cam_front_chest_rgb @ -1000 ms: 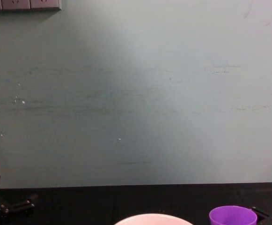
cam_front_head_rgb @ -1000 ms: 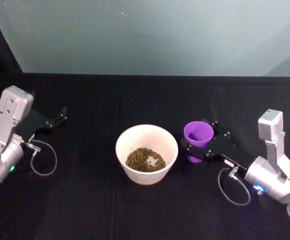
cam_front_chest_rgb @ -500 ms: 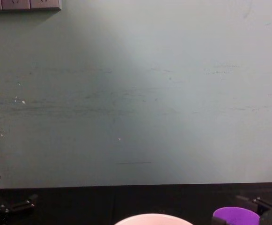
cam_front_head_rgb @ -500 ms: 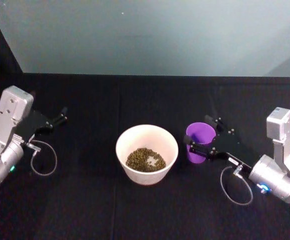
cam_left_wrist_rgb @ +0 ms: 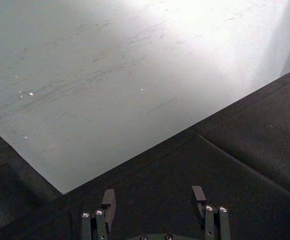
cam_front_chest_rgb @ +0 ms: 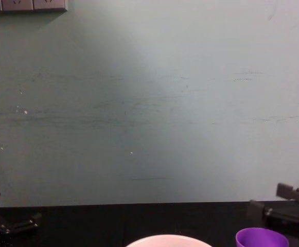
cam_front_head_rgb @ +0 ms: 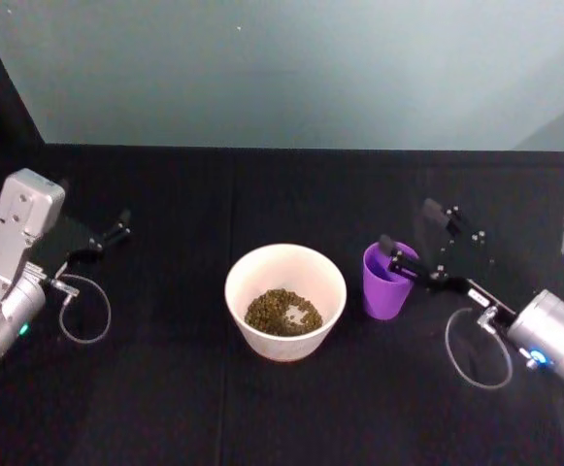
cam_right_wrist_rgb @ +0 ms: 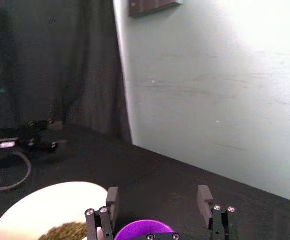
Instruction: Pick up the cup and pour the mung beans from the cup into the bowl.
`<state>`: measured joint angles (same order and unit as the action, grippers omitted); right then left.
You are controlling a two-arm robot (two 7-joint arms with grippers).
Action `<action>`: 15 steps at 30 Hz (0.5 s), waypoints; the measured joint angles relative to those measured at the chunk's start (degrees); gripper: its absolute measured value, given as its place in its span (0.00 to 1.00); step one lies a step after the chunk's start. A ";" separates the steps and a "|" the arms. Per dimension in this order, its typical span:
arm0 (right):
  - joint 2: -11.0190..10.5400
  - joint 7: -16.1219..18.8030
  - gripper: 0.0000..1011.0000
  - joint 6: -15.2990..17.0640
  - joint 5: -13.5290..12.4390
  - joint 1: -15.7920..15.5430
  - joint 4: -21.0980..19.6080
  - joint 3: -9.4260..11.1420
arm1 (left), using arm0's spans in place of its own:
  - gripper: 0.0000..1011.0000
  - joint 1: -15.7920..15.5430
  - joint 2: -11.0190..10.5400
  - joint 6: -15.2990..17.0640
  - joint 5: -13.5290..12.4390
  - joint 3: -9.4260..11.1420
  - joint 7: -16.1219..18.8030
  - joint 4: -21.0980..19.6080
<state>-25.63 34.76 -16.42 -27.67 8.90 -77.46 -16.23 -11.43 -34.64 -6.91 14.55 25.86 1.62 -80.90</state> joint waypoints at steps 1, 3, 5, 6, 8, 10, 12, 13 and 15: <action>-0.15 -1.08 0.99 1.07 -0.33 -0.49 -1.00 0.55 | 0.99 0.00 0.00 0.00 0.00 0.00 0.00 0.00; -0.29 -2.41 0.99 2.58 -0.67 -1.07 -2.21 1.24 | 0.99 0.00 0.00 0.00 0.00 0.00 0.00 0.00; -0.32 -4.66 0.99 4.78 -1.39 -1.92 -3.77 2.43 | 0.99 0.00 0.00 0.00 0.00 0.00 0.00 0.00; -0.26 -5.69 0.99 5.48 -1.64 -2.31 -4.40 2.94 | 0.99 0.00 0.00 0.00 0.00 0.00 0.00 0.00; 0.22 -9.15 0.99 7.36 -2.08 -3.54 -6.16 4.70 | 0.99 0.00 0.00 0.00 0.00 0.00 0.00 0.00; 0.62 -11.97 0.99 8.65 -2.04 -4.32 -7.31 5.83 | 0.99 0.00 0.00 0.00 0.00 0.00 0.00 0.00; 1.55 -15.75 0.99 9.98 -1.80 -5.41 -8.56 7.68 | 0.99 0.00 0.00 0.00 0.00 0.00 0.00 0.00; 1.89 -16.95 0.99 10.22 -1.70 -5.69 -8.83 8.32 | 0.99 0.00 0.00 0.00 0.00 0.00 0.00 0.00; 2.92 -19.82 0.99 10.53 -1.24 -6.20 -9.07 9.81 | 0.99 0.00 0.00 0.00 0.00 0.00 0.00 0.00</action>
<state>-22.71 14.94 -5.89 -28.91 2.70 -86.54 -6.42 -11.43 -34.65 -6.91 14.55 25.86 1.62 -80.90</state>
